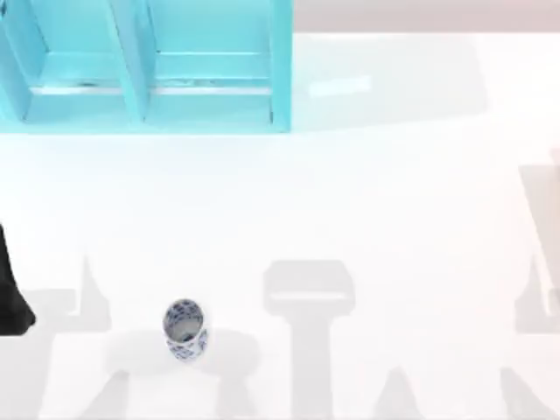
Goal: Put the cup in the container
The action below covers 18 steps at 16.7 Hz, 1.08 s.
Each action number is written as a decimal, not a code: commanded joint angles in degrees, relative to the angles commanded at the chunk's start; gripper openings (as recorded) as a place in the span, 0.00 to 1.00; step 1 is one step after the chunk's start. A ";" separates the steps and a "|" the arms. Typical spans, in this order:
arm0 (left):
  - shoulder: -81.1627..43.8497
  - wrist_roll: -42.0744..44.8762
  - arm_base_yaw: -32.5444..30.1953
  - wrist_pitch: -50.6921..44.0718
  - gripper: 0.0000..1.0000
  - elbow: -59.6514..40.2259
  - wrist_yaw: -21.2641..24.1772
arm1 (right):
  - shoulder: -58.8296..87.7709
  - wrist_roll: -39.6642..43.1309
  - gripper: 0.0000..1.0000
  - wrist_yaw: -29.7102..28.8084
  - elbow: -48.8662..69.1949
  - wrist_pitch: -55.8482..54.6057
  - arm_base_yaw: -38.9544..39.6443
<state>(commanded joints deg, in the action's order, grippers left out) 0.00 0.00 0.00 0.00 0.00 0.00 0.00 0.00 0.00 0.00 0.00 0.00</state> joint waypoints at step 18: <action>0.00 0.00 0.00 0.00 1.00 0.00 0.00 | 60.21 -23.27 1.00 1.43 51.57 42.55 26.16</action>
<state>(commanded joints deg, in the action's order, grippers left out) 0.00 0.00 0.00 0.00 0.00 0.00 60.21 -23.27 1.43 51.57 42.55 26.16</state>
